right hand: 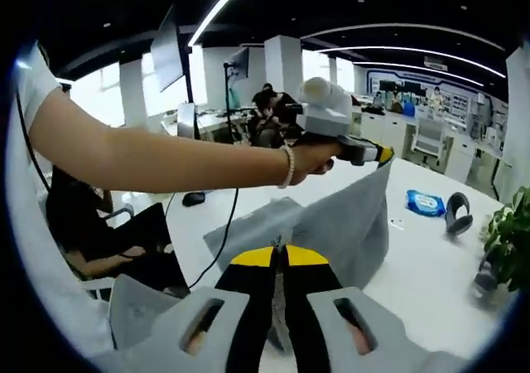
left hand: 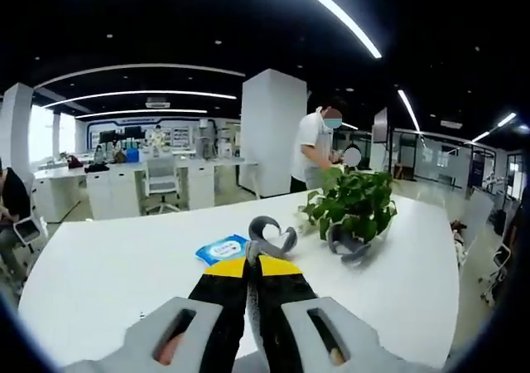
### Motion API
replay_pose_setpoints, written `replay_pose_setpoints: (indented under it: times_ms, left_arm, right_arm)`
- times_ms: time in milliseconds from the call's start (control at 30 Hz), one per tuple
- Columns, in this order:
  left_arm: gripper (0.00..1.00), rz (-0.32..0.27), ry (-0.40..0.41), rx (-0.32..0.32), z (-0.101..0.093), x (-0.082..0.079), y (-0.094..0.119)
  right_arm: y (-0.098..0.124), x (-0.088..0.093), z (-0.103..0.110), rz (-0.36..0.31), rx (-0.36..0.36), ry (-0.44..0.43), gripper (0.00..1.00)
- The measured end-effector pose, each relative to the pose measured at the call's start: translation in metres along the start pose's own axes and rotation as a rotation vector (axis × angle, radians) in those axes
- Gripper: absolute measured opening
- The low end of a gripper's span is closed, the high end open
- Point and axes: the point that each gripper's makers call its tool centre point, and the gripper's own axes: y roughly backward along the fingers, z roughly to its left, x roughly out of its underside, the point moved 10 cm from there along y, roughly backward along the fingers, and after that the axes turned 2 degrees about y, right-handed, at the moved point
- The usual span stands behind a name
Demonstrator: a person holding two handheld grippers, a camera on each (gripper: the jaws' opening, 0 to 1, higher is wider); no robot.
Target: Fold the towel on the table until its edges align and the towel forms a compact rectangular stack.
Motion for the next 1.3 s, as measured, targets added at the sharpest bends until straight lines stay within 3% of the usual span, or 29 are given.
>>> replay_pose_setpoints:
  times_ms: [300,533,767,967,1300]
  left_arm:
    - [0.03,-0.009,0.006,-0.031,0.025,0.007,0.017]
    - [0.03,-0.005,0.042,-0.076,0.051,0.021,0.034]
    - [0.03,-0.017,0.099,-0.101,0.074,0.029,0.046]
    - [0.03,-0.010,0.088,-0.125,0.087,0.035,0.052]
    - [0.03,0.028,0.066,-0.126,0.111,0.066,0.054]
  right_arm:
    - [-0.028,-0.007,0.013,-0.005,-0.089,0.036,0.00]
    - [-0.052,-0.005,0.022,0.007,-0.155,0.070,0.00]
    - [-0.073,-0.010,0.032,0.000,-0.195,0.111,0.00]
    - [-0.088,-0.010,0.032,0.004,-0.227,0.101,0.00]
    - [-0.125,0.003,0.045,0.025,-0.258,0.145,0.01]
